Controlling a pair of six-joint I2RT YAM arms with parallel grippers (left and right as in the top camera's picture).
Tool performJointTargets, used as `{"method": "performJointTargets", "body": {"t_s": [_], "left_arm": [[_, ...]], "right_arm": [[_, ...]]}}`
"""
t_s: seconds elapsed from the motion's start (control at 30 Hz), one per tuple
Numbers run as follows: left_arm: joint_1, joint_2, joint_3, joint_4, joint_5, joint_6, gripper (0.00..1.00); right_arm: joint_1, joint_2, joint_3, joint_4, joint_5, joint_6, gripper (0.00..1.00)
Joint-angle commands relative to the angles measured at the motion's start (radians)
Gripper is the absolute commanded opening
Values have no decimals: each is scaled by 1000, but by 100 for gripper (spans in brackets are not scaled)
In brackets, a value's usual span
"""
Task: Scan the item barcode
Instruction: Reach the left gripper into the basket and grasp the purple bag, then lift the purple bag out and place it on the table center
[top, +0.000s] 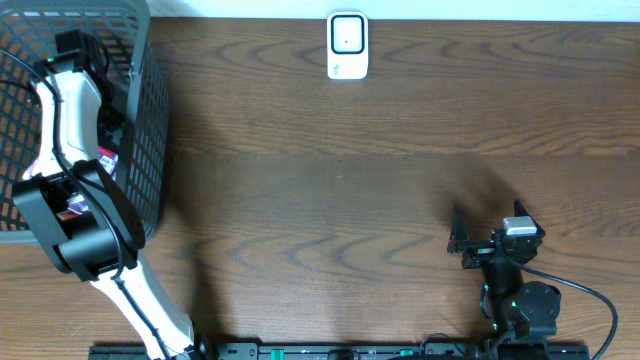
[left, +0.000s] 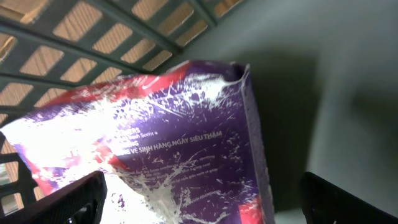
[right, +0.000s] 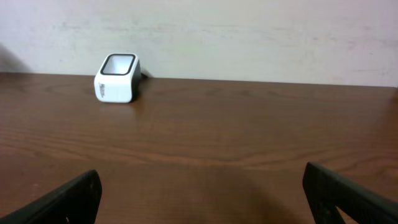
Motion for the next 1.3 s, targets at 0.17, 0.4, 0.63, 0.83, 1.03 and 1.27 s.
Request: {"method": "performJointTargets", "body": {"t_s": [0.17, 0.4, 0.63, 0.83, 1.03, 1.27], "left_arm": [[4, 50, -92, 21, -33, -29, 75], [4, 40, -78, -9, -41, -4, 8], [4, -151, -42, -27, -46, -24, 7], [3, -415, -42, 80, -26, -58, 7], [3, -670, -42, 230, 230, -58, 7], [-131, -818, -42, 372, 819, -58, 7]], "right_arm": [[-6, -4, -4, -1, -5, 3, 99], [-6, -4, -3, -1, -5, 3, 99], [-6, -4, -4, -1, -5, 3, 99], [-6, -4, -3, -1, -5, 3, 99], [-6, -4, -3, -1, -5, 3, 99], [-6, -4, -4, -1, -5, 3, 99]]}}
